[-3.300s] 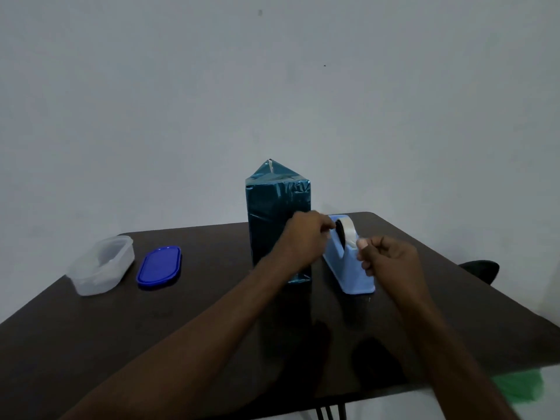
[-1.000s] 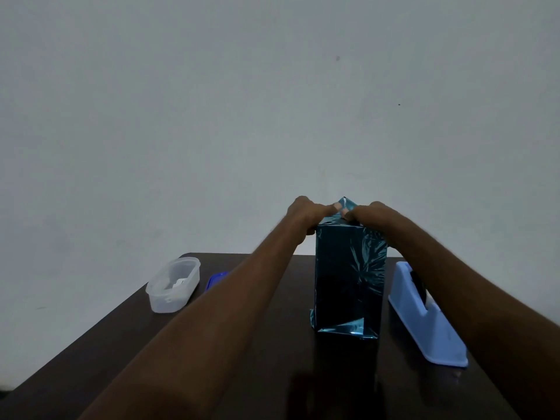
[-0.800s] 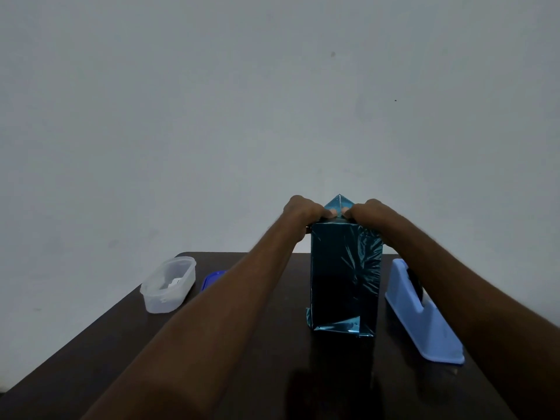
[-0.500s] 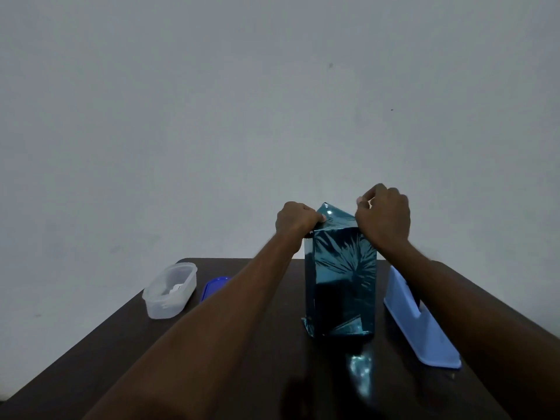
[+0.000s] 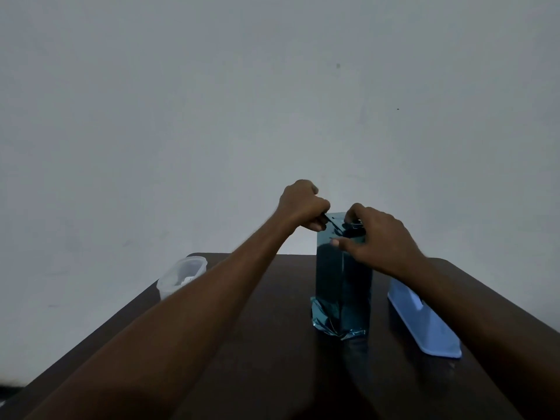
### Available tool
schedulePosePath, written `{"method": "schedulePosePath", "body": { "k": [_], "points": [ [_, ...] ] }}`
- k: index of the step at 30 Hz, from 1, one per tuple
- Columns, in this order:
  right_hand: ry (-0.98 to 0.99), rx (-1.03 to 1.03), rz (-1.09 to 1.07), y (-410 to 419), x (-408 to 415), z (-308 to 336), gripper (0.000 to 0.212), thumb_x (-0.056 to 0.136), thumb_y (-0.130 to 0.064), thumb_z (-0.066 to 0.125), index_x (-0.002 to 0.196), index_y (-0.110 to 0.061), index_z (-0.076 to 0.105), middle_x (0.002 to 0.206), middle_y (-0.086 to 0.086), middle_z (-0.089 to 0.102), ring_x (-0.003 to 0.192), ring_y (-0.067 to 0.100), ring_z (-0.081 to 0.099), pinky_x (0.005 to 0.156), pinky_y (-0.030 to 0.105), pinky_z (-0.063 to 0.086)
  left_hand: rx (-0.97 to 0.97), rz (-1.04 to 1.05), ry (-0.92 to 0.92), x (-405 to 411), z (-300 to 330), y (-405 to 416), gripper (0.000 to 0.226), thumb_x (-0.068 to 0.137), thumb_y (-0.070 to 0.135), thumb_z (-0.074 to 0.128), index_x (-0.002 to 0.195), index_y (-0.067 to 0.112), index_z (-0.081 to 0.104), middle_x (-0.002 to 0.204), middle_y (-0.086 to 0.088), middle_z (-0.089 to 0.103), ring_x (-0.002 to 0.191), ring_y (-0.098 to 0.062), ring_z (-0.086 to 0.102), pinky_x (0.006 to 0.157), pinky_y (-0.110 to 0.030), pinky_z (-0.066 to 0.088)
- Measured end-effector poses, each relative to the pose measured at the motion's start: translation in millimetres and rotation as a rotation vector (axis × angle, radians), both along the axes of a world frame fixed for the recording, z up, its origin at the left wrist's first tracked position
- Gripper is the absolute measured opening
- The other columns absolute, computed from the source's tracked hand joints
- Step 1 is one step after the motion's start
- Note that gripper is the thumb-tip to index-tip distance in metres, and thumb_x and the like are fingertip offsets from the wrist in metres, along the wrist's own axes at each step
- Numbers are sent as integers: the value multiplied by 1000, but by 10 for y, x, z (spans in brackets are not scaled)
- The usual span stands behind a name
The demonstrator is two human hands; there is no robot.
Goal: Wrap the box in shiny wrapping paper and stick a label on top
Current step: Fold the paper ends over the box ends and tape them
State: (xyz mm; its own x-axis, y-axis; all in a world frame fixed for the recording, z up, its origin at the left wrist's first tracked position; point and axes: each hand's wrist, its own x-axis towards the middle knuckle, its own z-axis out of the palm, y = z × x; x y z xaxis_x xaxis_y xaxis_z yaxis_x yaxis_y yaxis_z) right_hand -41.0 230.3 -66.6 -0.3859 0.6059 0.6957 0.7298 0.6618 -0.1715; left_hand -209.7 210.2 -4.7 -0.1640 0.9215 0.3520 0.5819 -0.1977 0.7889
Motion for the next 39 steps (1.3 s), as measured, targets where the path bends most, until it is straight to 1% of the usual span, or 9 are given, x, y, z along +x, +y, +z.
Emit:
{"method": "schedulePosePath", "body": {
  "k": [3, 9, 13, 17, 22, 28, 33, 37, 39],
  "points": [
    [41, -2, 53, 25, 41, 15, 28, 80, -41, 70, 97, -24, 54, 89, -4, 65, 77, 20, 60, 60, 28, 41, 40, -62, 131, -47, 82, -126, 26, 84, 8, 61, 110, 6, 62, 74, -10, 75, 66, -23, 74, 65, -32, 62],
    [118, -171, 169, 138, 241, 77, 21, 81, -17, 69, 99, -26, 63, 97, -7, 69, 90, 17, 63, 73, 30, 45, 160, -141, 463, -437, 58, -126, 56, 67, 43, 86, 118, 33, 66, 116, 8, 59, 95, -6, 63, 75, -20, 51],
    [193, -252, 233, 208, 297, 89, 20, 79, -11, 71, 91, -25, 65, 98, -10, 70, 97, 12, 63, 86, 39, 54, 281, -254, 291, -323, -87, -59, 26, 74, 28, 82, 100, 26, 76, 98, 8, 74, 92, -4, 68, 83, -25, 54],
    [218, -284, 260, 242, 316, 104, 19, 77, -8, 70, 83, -25, 65, 87, -10, 70, 88, 17, 66, 83, 44, 56, 371, -272, 122, -176, -49, 21, 7, 79, 15, 78, 86, 13, 78, 82, 1, 76, 83, -10, 72, 79, -22, 57],
    [219, -295, 293, 280, 321, 109, 17, 82, -11, 67, 74, -24, 60, 80, -6, 68, 83, 17, 63, 78, 38, 53, 329, -269, 70, -116, 15, 155, 7, 81, 18, 77, 87, 14, 79, 83, 3, 76, 84, -7, 71, 77, -18, 55],
    [312, -232, 280, 251, 275, 75, 33, 93, -39, 62, 68, -18, 59, 69, -2, 66, 63, 14, 54, 64, 30, 39, 246, -259, -13, -107, -10, 277, 6, 82, 23, 76, 85, 17, 78, 83, 4, 75, 79, -3, 67, 74, -21, 51],
    [502, -354, 356, 262, 219, 65, 37, 94, -28, 63, 62, -13, 55, 56, -11, 52, 54, 3, 45, 64, 27, 34, 170, -215, 11, -82, -8, 412, 7, 79, 22, 78, 83, 16, 78, 84, 4, 76, 83, -8, 67, 75, -25, 51],
    [519, -395, 358, 266, 223, 85, 28, 93, -18, 64, 67, -7, 61, 56, -15, 60, 58, -8, 55, 62, 15, 36, 80, -183, 86, -40, -14, 487, 9, 81, 22, 77, 83, 13, 78, 88, -3, 75, 91, -18, 67, 76, -28, 54],
    [524, -420, 360, 284, 232, 83, 25, 93, -17, 65, 70, -7, 63, 59, -16, 64, 63, -11, 58, 63, 11, 38, 48, -169, 106, -13, -11, 493, 10, 83, 22, 76, 83, 11, 77, 89, -6, 74, 83, -16, 65, 68, -24, 52]
  ]
}}
